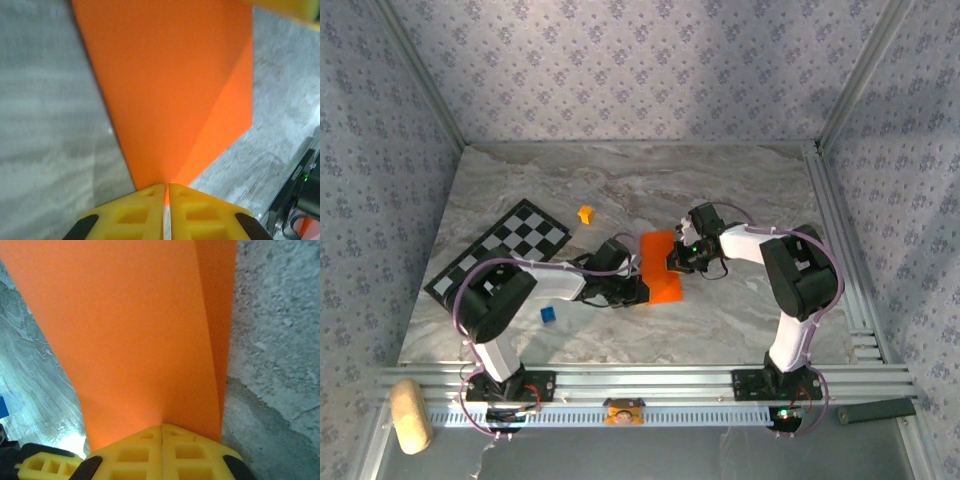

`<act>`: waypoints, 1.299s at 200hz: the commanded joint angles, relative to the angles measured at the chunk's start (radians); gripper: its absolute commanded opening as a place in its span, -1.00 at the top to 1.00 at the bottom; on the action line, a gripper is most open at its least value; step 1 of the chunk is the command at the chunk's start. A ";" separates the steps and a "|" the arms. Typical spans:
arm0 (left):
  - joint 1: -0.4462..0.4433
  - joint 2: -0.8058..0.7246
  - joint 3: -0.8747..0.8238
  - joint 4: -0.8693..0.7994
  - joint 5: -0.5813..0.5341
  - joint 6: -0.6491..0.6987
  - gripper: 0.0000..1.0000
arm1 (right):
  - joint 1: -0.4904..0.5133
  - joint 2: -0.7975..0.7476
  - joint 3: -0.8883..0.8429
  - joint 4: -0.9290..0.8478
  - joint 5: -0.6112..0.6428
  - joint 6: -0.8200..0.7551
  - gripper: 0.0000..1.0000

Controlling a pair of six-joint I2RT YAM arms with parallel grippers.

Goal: Fold a paper plane with a square sheet of paper (pick it up from the middle)
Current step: First fold the square sheet of paper in half at the center of the table.

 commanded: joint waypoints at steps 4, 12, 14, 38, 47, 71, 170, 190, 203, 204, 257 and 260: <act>-0.033 -0.042 0.004 -0.184 -0.007 0.075 0.79 | -0.004 0.062 -0.059 -0.122 0.156 -0.006 1.00; -0.035 -0.054 0.015 -0.200 -0.014 0.086 0.79 | -0.003 0.063 -0.059 -0.124 0.156 -0.010 1.00; -0.035 -0.056 0.017 -0.204 -0.016 0.086 0.79 | -0.003 0.062 -0.059 -0.124 0.156 -0.011 1.00; -0.029 -0.119 0.043 -0.223 -0.058 0.087 0.78 | -0.003 0.056 -0.056 -0.136 0.147 -0.049 1.00; -0.018 -0.146 0.049 -0.208 -0.058 0.086 0.77 | -0.004 0.052 -0.054 -0.142 0.144 -0.066 1.00; 0.043 -0.168 0.065 -0.126 -0.061 0.065 0.77 | -0.008 0.051 -0.043 -0.165 0.118 -0.117 1.00; 0.169 0.180 0.401 -0.112 0.022 0.071 0.78 | -0.014 0.077 -0.011 -0.197 0.099 -0.133 1.00; 0.171 0.199 0.398 -0.111 0.020 0.072 0.78 | -0.015 0.081 -0.012 -0.197 0.101 -0.126 1.00; 0.173 0.204 0.385 -0.105 0.021 0.072 0.78 | -0.015 0.080 -0.012 -0.197 0.103 -0.124 1.00; 0.174 0.204 0.383 -0.104 0.022 0.073 0.78 | -0.015 0.079 -0.012 -0.197 0.103 -0.123 1.00; 0.173 0.193 0.335 -0.110 0.032 0.100 0.81 | -0.015 0.077 -0.012 -0.204 0.118 -0.112 1.00; 0.174 0.193 0.334 -0.112 0.033 0.103 0.81 | -0.015 0.077 -0.012 -0.204 0.118 -0.112 1.00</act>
